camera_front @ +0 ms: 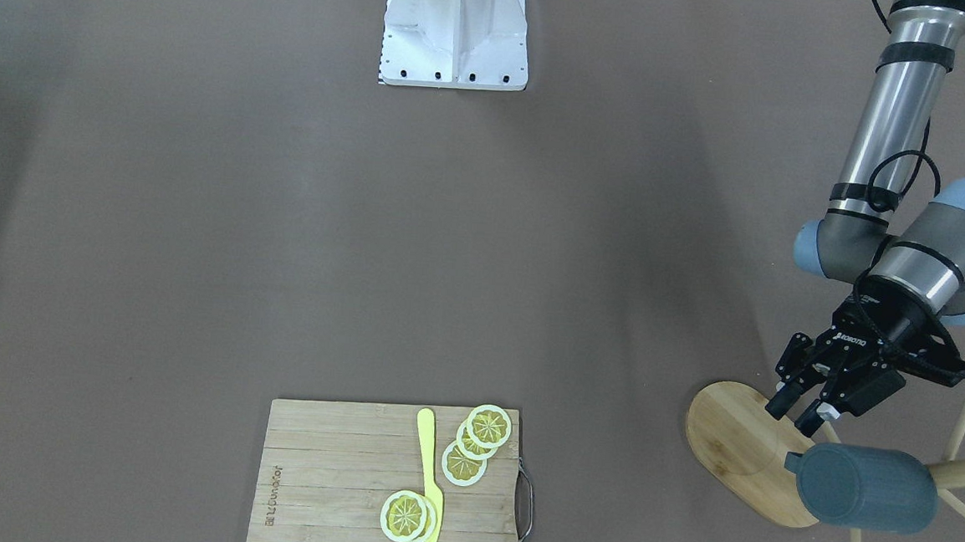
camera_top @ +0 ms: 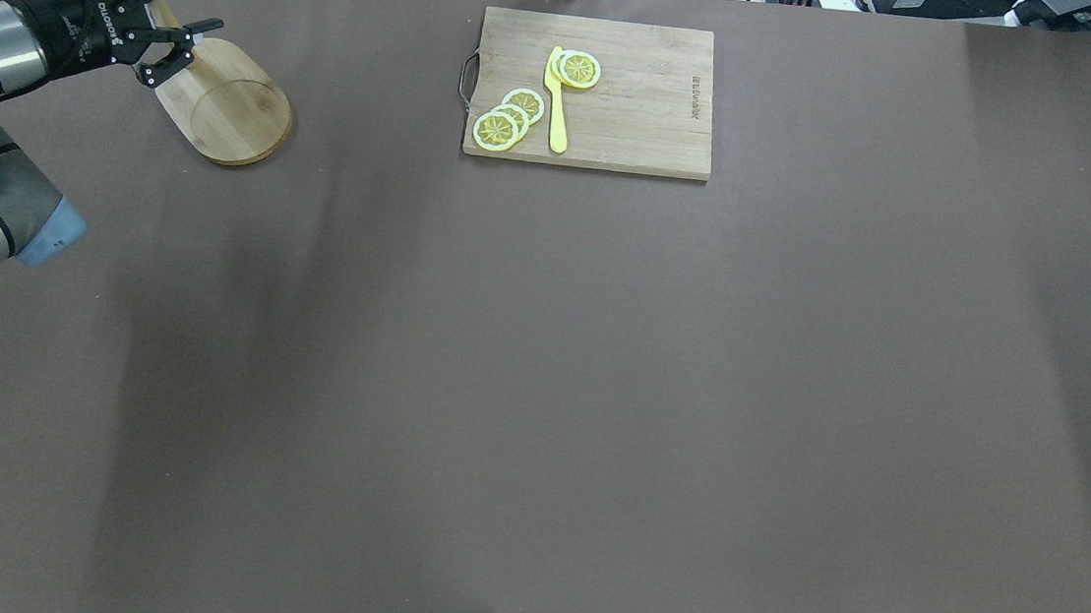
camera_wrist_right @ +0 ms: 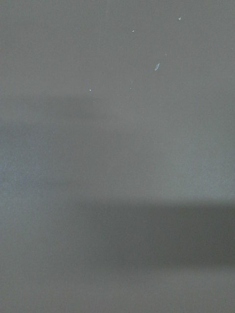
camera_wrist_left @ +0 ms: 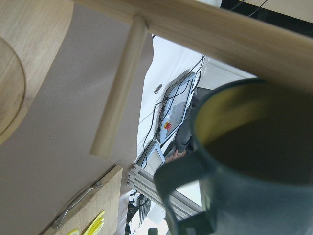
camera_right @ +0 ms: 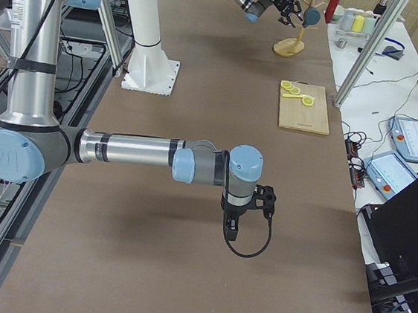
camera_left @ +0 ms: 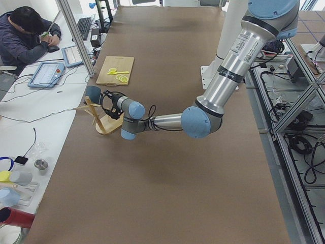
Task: Hang cup on storage rack
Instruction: 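Hook the mug handle onto a peg of the wooden stand with the left gripper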
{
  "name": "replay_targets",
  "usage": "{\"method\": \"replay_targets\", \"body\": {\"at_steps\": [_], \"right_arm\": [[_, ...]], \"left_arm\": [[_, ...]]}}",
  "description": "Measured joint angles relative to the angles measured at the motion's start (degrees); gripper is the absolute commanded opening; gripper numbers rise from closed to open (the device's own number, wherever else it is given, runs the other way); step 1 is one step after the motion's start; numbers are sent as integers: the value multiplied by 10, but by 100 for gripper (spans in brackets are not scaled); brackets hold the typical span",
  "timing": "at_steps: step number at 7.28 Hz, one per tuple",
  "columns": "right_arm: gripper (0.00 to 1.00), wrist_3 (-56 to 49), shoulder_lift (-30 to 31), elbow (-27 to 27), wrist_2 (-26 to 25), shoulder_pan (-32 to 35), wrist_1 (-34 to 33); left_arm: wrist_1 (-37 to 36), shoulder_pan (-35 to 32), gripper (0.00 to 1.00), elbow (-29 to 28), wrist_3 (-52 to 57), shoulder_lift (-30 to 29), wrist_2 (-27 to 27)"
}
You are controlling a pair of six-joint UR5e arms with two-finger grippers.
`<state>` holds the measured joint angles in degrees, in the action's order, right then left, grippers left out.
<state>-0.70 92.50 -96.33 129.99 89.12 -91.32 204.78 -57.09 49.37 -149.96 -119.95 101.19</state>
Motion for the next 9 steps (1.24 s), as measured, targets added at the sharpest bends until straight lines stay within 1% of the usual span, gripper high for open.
{"method": "replay_targets", "body": {"at_steps": [3, 5, 7, 9], "right_arm": [[100, 0, 0, 0, 0, 0, 0], [100, 0, 0, 0, 0, 0, 0], [100, 0, 1, 1, 0, 0, 0], [100, 0, 2, 1, 0, 0, 0]], "left_arm": [[0, 1, 99, 5, 9, 1, 0], [2, 2, 99, 23, 9, 6, 2], [2, 4, 99, 81, 30, 31, 4], [-1, 6, 99, 129, 105, 49, 4]]}}
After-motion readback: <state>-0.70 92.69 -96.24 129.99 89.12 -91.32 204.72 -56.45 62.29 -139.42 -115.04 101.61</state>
